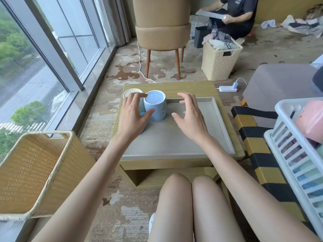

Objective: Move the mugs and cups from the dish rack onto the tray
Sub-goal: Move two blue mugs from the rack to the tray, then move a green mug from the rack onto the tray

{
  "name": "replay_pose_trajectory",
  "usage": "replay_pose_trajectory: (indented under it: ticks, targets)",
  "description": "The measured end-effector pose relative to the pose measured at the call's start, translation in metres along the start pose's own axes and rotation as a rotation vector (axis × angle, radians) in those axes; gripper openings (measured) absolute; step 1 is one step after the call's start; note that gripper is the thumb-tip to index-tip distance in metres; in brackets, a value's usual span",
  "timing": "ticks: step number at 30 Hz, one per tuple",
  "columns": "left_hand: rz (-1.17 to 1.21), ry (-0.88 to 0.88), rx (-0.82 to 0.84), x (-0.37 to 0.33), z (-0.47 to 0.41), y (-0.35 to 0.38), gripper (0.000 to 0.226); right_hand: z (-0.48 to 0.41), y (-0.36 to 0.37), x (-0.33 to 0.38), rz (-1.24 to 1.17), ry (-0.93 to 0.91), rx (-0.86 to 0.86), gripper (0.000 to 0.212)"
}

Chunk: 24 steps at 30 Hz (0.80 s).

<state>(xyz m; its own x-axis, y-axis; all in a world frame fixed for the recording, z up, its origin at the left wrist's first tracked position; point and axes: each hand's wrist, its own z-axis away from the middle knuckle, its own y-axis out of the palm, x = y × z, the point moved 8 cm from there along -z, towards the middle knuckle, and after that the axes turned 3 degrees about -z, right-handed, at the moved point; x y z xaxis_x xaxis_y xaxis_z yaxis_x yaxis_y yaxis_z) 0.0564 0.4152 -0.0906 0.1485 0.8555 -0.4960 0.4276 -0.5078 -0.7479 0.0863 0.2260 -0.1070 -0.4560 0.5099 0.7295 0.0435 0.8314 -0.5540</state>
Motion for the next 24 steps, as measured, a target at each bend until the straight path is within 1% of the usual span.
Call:
replay_pose_trajectory:
  ticks: [3, 6, 12, 14, 17, 21, 24]
  targets:
    - [0.052, 0.104, 0.095, -0.055, -0.005, 0.023, 0.033, 0.012, -0.056, 0.007, 0.090, -0.011, -0.003, 0.053]
    - [0.100, 0.230, 0.198, -0.121, -0.006, 0.053, 0.030, 0.031, -0.122, 0.007, 0.207, 0.032, 0.005, 0.049]
    - [0.282, 0.441, 0.327, -0.261, 0.013, 0.104, 0.022, 0.100, -0.258, -0.011, 0.403, 0.265, 0.000, 0.034]
    - [0.327, 0.502, 0.391, -0.301, 0.027, 0.122, 0.023, 0.125, -0.292, -0.018, 0.443, 0.336, -0.011, 0.028]
    - [0.368, 0.606, 0.460, -0.347, 0.049, 0.146, 0.021, 0.154, -0.325, -0.033, 0.484, 0.425, 0.005, 0.017]
    - [0.324, 0.656, 0.536, -0.374, 0.064, 0.178, 0.020, 0.172, -0.351, -0.072, 0.542, 0.574, 0.075, 0.022]
    - [0.232, 0.634, 0.575, -0.369, 0.071, 0.198, 0.026, 0.166, -0.357, -0.092, 0.560, 0.569, 0.111, 0.039]
